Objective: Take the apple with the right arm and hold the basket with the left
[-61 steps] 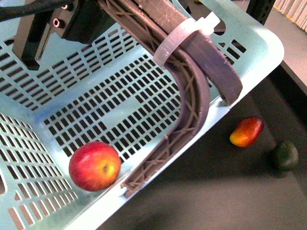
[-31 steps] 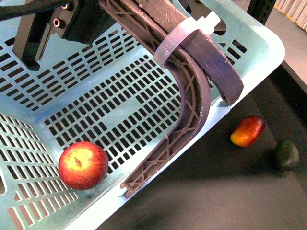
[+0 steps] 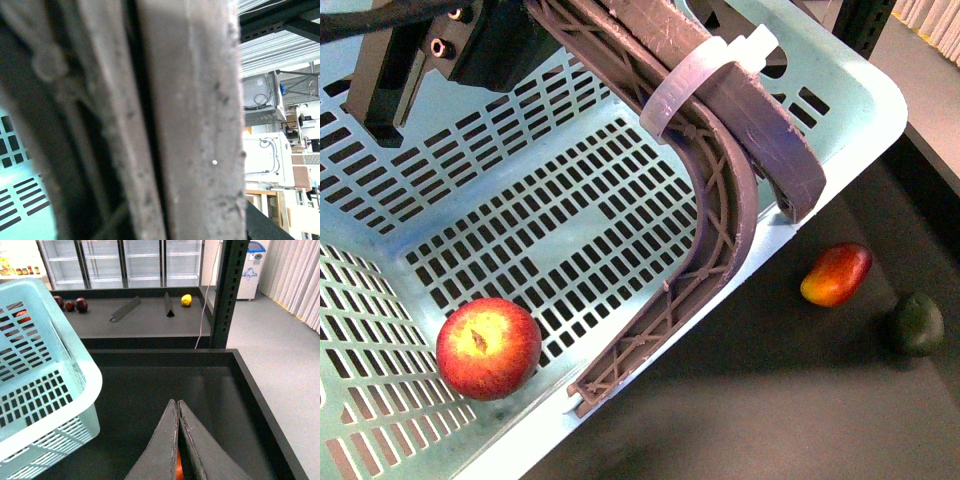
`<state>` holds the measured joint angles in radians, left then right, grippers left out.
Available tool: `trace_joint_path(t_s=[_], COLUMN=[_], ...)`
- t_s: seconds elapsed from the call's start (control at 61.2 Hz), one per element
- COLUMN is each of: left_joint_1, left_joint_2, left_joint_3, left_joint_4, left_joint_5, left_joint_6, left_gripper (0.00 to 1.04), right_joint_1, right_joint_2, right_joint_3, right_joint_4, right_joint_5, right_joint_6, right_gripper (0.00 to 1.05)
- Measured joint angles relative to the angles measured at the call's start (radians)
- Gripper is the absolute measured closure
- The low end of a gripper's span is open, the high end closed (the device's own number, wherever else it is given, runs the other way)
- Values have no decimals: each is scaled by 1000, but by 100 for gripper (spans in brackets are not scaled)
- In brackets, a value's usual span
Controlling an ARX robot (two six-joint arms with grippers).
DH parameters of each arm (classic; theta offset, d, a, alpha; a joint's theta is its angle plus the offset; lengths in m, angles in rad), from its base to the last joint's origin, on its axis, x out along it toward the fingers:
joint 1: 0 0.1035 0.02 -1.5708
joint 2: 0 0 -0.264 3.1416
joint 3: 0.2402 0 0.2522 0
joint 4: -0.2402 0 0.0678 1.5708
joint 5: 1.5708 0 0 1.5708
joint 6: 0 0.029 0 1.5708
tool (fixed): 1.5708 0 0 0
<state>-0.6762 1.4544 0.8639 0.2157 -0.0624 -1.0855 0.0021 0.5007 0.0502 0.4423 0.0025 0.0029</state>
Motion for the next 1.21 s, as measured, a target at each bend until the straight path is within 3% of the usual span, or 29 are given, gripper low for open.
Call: trace_joint_path(t_s=[0.914, 1.045, 1.208], left_joint_1=[0, -1, -1], left_joint_2=[0, 0, 0], left_joint_3=[0, 0, 0], left_joint_4=[0, 0, 0], left_joint_5=[2, 1, 2], left_joint_6=[0, 0, 0], left_gripper=[76, 76, 76], right_joint_1=[0, -1, -1], right_joint_2=[-320, -462, -492], right_joint_3=[-32, -32, -32], right_joint_4=[-261, -428, -440], right_joint_5=[-1, -1, 0], right_joint_6=[0, 0, 0], right_gripper=[103, 103, 103])
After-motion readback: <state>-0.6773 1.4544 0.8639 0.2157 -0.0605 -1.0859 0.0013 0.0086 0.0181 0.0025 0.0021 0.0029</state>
